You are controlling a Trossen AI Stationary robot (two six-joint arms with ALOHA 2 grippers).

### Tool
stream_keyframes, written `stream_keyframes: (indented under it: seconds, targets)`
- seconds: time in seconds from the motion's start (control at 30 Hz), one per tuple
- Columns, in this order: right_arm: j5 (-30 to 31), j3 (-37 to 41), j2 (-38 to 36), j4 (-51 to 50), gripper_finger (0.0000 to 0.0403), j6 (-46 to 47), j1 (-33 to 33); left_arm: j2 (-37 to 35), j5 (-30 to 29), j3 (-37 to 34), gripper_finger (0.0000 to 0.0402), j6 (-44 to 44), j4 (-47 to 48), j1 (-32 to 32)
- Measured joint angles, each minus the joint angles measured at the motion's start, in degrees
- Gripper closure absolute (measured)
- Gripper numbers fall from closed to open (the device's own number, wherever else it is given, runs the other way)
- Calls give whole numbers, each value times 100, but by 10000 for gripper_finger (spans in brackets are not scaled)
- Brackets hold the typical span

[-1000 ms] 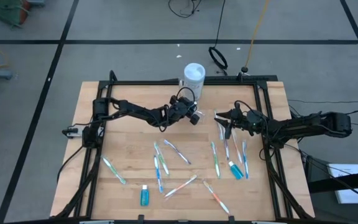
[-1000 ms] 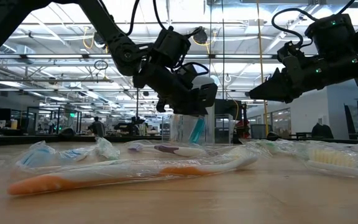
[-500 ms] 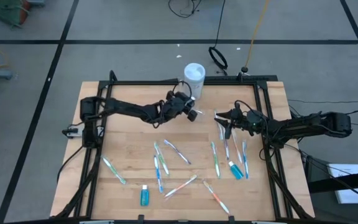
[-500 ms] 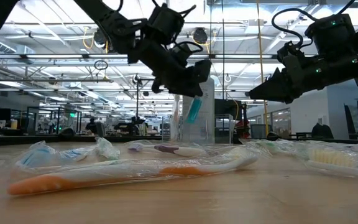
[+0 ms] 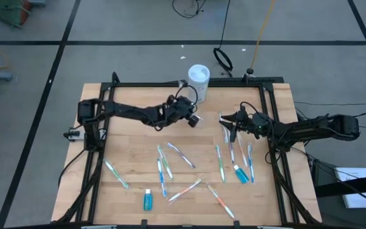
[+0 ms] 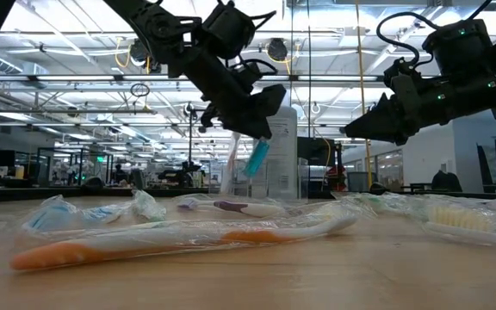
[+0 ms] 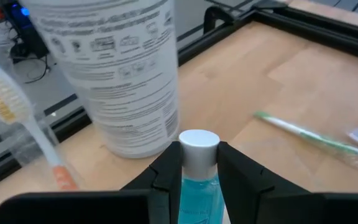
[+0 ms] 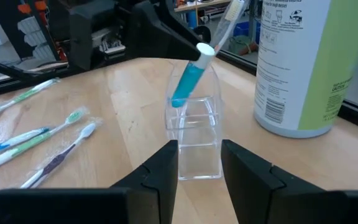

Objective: Pick & Place toothbrushing station
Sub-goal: Put the top blue mouthwash into the transparent organizer

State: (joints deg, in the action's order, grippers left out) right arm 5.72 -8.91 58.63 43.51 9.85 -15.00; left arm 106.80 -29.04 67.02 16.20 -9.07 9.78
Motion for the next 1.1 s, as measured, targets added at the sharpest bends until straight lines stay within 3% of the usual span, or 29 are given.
stream_keyframes:
  seconds: [0.6,0.83,1.1]
  targets:
    - [0,0,0,-2,289,0,0,-4,-46,0,314,-4,-34,-22]
    - [0,0,1,-2,289,0,0,-4,-1112,0,314,522,-320,-89]
    - [0,0,0,-2,289,0,0,-4,-1585,0,314,357,-819,-399]
